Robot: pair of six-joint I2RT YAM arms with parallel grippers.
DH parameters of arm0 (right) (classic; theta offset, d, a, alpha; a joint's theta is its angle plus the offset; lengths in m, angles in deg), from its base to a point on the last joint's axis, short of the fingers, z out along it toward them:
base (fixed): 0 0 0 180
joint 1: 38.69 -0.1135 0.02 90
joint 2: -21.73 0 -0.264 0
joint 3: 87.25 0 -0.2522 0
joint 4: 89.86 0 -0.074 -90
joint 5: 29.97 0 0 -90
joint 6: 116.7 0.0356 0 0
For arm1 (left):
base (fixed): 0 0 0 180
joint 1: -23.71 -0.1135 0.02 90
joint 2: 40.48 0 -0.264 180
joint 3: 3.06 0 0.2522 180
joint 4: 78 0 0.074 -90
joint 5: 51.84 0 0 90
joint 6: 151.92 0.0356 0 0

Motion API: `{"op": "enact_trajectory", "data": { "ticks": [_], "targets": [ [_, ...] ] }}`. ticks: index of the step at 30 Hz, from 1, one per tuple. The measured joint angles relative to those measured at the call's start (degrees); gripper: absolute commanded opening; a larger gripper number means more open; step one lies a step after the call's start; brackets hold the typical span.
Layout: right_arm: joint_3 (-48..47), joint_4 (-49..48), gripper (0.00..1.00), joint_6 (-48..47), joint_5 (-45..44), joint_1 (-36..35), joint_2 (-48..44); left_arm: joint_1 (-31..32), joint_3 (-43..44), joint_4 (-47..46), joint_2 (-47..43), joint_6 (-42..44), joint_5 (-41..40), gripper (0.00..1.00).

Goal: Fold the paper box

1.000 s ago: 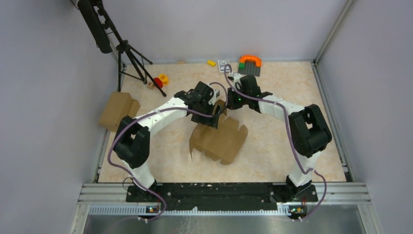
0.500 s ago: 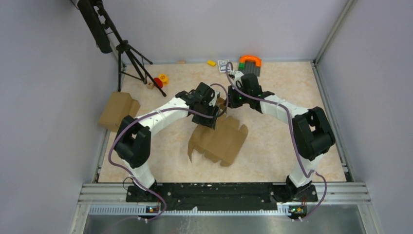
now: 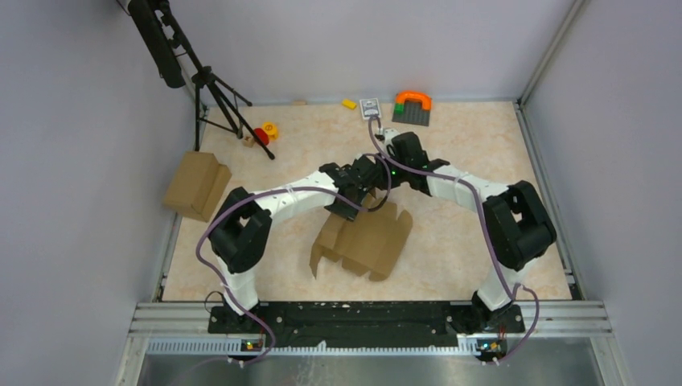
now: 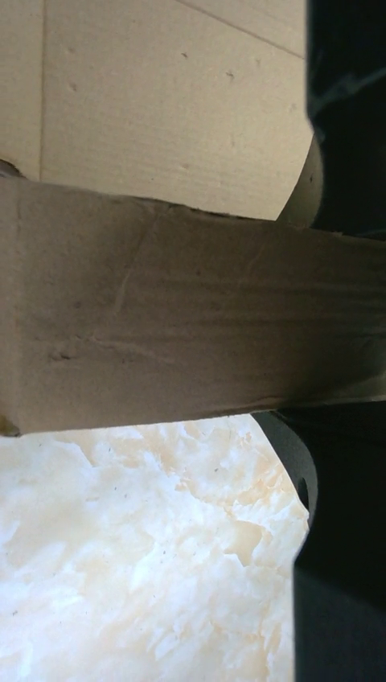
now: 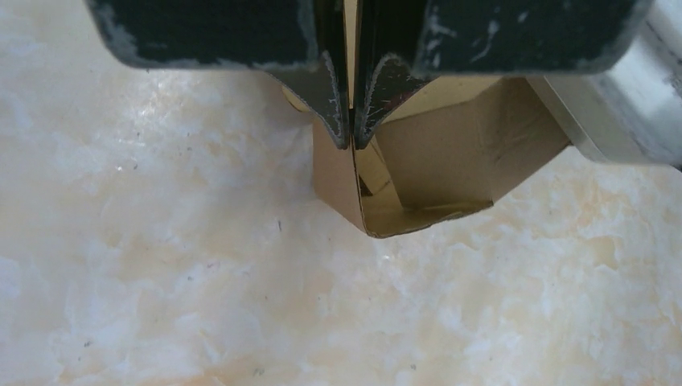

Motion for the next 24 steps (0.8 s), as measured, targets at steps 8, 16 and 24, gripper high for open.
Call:
{"op": "enact_trajectory", "data": {
  "ticks": [8, 16, 24],
  "targets": [
    [3.28, -0.5, 0.0, 0.09, -0.98, -0.15, -2.93, 1.07, -0.02, -0.24, 0.09, -0.31, -3.69, 0.44],
    [3.89, 0.15, 0.0, 3.87, 0.2, -0.17, -4.22, 1.97, -0.76, -1.27, 0.09, -0.76, -6.14, 0.44],
    [3.78, 0.68, 0.0, 8.72, 0.48, -0.17, -4.24, 2.45, -1.2, -1.68, 0.09, -1.55, -7.72, 0.44]
  ]
}}
